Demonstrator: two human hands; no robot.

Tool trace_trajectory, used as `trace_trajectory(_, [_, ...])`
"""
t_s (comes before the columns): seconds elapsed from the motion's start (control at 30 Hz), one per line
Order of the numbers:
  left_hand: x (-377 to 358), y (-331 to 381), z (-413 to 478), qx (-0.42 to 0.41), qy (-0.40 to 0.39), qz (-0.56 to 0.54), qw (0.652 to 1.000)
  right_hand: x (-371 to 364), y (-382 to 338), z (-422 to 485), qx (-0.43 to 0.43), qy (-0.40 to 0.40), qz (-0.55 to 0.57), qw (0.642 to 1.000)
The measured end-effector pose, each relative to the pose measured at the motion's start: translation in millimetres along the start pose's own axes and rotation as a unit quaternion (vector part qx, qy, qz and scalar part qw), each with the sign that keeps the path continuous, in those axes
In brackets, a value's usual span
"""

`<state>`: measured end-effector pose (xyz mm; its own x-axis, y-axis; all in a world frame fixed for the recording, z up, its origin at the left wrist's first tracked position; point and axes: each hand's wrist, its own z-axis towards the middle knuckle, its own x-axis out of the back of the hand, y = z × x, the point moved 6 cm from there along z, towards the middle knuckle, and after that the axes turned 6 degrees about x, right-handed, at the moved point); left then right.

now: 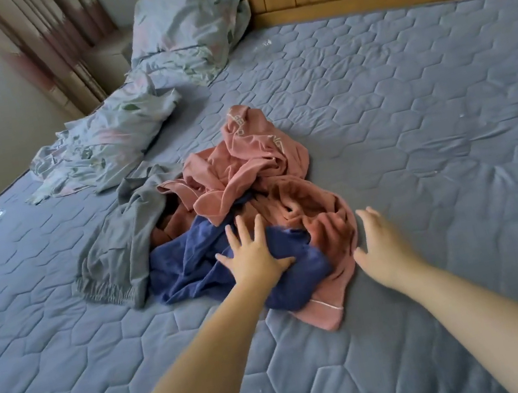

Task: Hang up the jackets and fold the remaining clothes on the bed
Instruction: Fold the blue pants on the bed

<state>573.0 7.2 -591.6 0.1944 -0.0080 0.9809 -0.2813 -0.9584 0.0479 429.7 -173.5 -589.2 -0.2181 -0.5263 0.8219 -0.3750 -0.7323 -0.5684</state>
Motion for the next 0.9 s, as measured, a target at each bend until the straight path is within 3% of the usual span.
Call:
trace_trajectory(0.07, [-22,-40,-2,0.11,-0.061,-0.088,0.988,-7,-4,-6,-0.003,-0.006,0.002,1.0])
trace_trajectory(0.13, [-33,-60,-9,0.143,-0.085,-0.158,0.973,-11,-8,-13,-0.004,-0.019,-0.004,1.0])
trace_trajectory(0.27, [5,-29,-18,0.038,-0.011,-0.159,0.987,-2,-14,-25,-0.004,-0.006,0.006,1.0])
trace_trajectory(0.37, [65,32,-41,-0.066,0.021,-0.29,0.954,16,-9,-27,-0.06,0.04,0.131,0.989])
trace_trajectory(0.4, [84,51,-47,-0.09,0.019,-0.333,0.938,21,-6,-28,-0.095,0.048,0.236,0.966])
trace_trajectory(0.47, [112,89,-58,-0.134,-0.005,-0.386,0.913,32,-5,-32,-0.137,0.047,0.473,0.869])
trace_trajectory(0.53, [135,126,-68,-0.169,-0.05,-0.416,0.892,52,-9,-37,-0.119,0.026,0.585,0.802])
trace_trajectory(0.63, [164,180,-90,-0.217,-0.144,-0.496,0.828,89,-13,-45,-0.086,0.043,0.596,0.797])
trace_trajectory(0.77, [185,236,-116,-0.255,-0.258,-0.553,0.75,134,5,-55,-0.121,0.178,0.626,0.75])
trace_trajectory(0.83, [187,253,-120,-0.284,-0.266,-0.508,0.769,157,23,-61,-0.158,0.241,0.65,0.703])
trace_trajectory(0.9, [173,259,-104,-0.339,-0.215,-0.376,0.835,178,50,-73,-0.205,0.31,0.661,0.652])
